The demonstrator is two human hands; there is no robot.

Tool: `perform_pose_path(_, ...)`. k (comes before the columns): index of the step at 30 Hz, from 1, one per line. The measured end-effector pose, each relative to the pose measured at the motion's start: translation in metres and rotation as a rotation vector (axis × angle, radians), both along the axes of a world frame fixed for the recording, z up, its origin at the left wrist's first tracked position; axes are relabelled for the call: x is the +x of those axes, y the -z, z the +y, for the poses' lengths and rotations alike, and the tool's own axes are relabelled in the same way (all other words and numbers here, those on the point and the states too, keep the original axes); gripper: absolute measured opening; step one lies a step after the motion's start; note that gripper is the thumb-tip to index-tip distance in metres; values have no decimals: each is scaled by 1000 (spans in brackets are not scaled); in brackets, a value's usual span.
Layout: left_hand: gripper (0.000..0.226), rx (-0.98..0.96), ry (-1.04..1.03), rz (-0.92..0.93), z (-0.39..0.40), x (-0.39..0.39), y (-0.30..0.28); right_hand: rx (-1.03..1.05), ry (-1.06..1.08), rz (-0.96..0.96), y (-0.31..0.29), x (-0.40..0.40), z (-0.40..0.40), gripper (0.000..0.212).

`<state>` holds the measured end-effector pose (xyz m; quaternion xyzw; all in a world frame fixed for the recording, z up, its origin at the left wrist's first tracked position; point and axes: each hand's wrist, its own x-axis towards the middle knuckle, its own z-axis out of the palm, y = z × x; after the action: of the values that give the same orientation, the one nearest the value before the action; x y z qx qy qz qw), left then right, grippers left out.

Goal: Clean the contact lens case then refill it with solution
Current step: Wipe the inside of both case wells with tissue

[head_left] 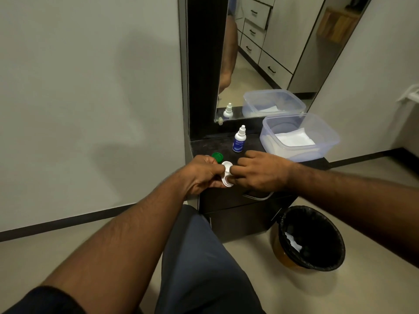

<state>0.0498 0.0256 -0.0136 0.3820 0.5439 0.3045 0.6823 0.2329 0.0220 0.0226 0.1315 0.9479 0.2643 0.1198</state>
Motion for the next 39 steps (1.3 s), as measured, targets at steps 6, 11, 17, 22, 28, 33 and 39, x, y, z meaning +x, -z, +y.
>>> perform_pose_path(6,19,-10,-61,33,-1,4,6,-333,681,711,52,-22,-56,29)
perform_pose_path(11,21,-30,-92,2,-2,3,1,-1666,1096,2200,50,-53,-74,24)
perform_pose_path(17,22,-7,-100,11,-3,4,4,-1843,1033,2528,57,-32,-76,22)
perform_pose_path(22,26,11,-95,4,-1,4,6,-1202,1162,2005,45,-25,-60,19)
perform_pose_path(28,26,15,-95,-1,-5,4,4,-959,1134,1579,39,-27,-40,16)
perform_pose_path(33,27,25,-114,-5,-6,5,3,-965,1152,1598,48,-28,-34,17)
perform_pose_path(39,25,11,-125,-12,-6,4,2,-918,1188,1727,62,-28,-40,17)
